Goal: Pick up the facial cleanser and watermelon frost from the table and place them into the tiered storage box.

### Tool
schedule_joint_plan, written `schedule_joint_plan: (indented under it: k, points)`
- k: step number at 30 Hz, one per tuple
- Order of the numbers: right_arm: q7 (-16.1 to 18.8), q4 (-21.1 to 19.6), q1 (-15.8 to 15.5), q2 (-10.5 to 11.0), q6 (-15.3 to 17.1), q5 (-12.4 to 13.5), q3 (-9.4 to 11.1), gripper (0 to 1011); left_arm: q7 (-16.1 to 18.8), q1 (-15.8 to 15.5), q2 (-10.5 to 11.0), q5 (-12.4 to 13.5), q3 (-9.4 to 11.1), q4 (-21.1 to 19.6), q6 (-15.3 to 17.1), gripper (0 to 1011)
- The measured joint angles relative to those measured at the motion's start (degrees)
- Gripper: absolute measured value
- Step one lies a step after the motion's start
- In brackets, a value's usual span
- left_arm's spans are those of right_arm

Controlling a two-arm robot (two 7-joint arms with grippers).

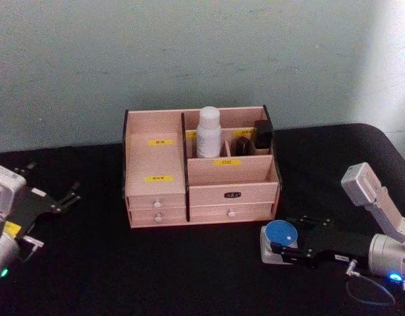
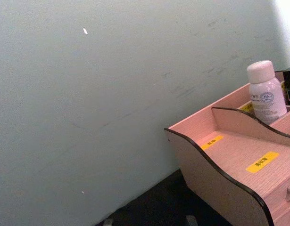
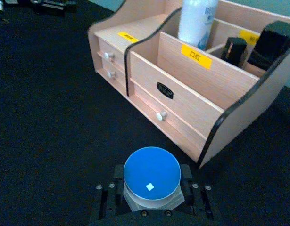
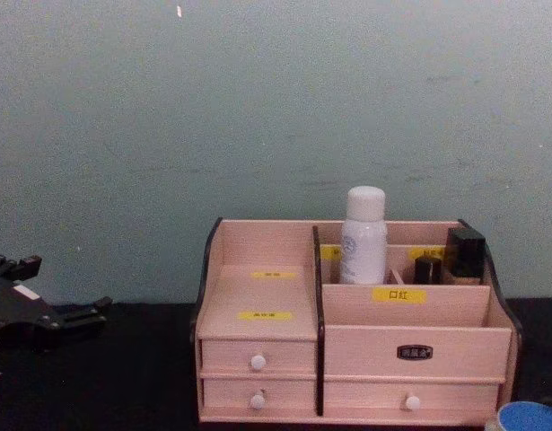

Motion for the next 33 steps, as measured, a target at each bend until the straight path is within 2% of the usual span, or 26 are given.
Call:
schedule_joint_plan:
  k: [15, 33]
  points:
    - [3.0, -1.6, 0.8, 0.7, -2.3, 1.3, -0.1, 712, 0.0, 0.0, 0.0, 0.0, 0.0, 0.0, 0.0, 1001]
    - [6.1, -2.3, 6.3, -1.8, -3.8, 2.7, -3.5, 712, 0.0, 0.0, 0.0, 0.0, 0.0, 0.0, 0.0, 1001]
